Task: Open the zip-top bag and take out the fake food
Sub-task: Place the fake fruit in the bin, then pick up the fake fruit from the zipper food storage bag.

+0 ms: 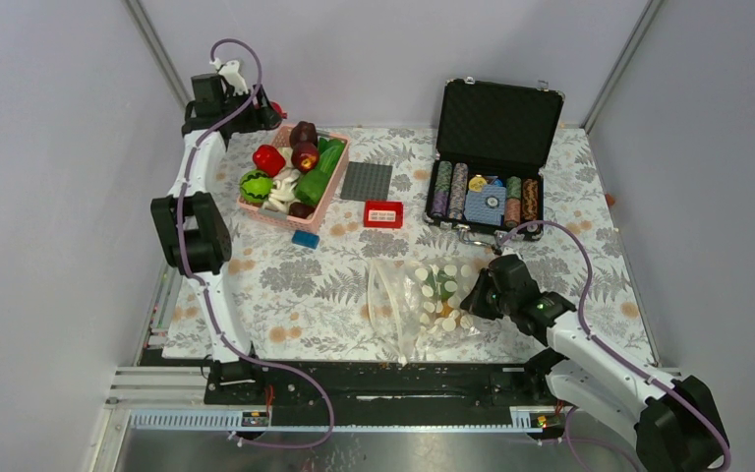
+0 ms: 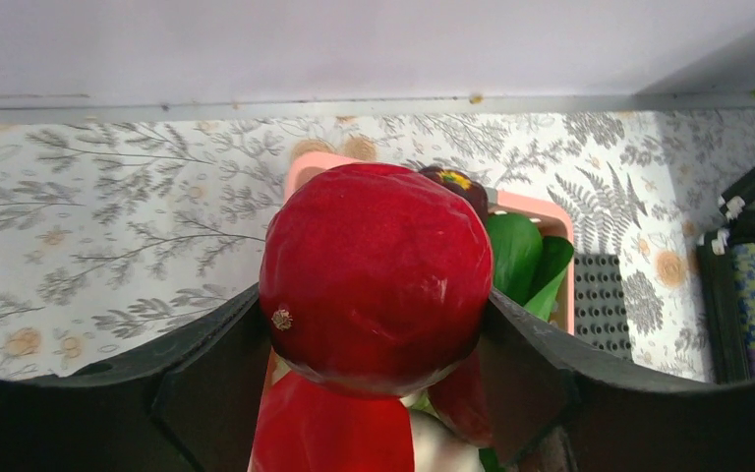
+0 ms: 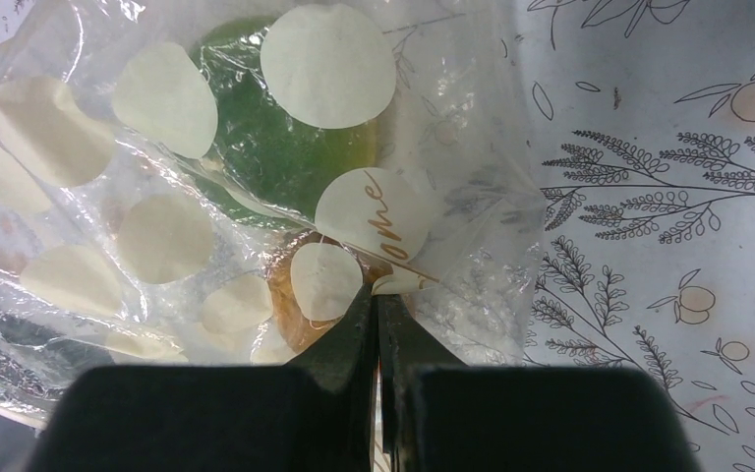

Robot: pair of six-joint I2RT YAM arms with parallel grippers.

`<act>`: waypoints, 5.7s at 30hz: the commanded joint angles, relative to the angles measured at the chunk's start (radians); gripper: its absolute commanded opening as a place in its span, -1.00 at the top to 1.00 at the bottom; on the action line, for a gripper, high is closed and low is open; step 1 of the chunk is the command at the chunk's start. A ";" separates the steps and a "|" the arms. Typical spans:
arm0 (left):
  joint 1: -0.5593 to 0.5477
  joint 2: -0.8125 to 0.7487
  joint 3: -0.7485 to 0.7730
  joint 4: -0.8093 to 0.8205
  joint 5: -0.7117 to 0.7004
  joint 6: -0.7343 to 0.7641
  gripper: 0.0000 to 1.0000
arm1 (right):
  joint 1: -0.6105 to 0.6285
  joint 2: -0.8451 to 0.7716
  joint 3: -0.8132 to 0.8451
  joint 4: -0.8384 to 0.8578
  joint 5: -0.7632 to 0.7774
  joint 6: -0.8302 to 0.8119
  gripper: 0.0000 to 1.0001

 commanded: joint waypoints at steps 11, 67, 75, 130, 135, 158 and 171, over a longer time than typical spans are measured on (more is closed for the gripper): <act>-0.012 0.063 0.017 0.018 0.124 0.089 0.02 | 0.005 0.032 0.014 0.018 -0.025 -0.017 1.00; 0.030 0.095 0.000 0.032 0.195 0.016 -0.97 | 0.006 0.087 0.019 0.052 -0.051 -0.016 1.00; 0.030 0.071 -0.006 0.032 0.157 0.028 -0.98 | 0.006 0.089 0.019 0.053 -0.054 -0.017 1.00; 0.015 -0.085 -0.090 0.026 0.045 0.131 -0.98 | 0.006 0.085 0.008 0.065 -0.072 -0.016 1.00; 0.014 -0.153 -0.126 0.049 -0.007 0.087 -0.98 | 0.005 0.068 0.011 0.062 -0.075 -0.017 1.00; -0.309 -1.006 -0.891 -0.001 -0.241 -0.468 -0.51 | 0.007 -0.063 0.192 -0.119 -0.035 -0.118 1.00; -0.383 -1.383 -1.259 -0.104 -0.172 -0.551 -0.31 | 0.009 -0.077 0.298 -0.182 -0.036 -0.105 1.00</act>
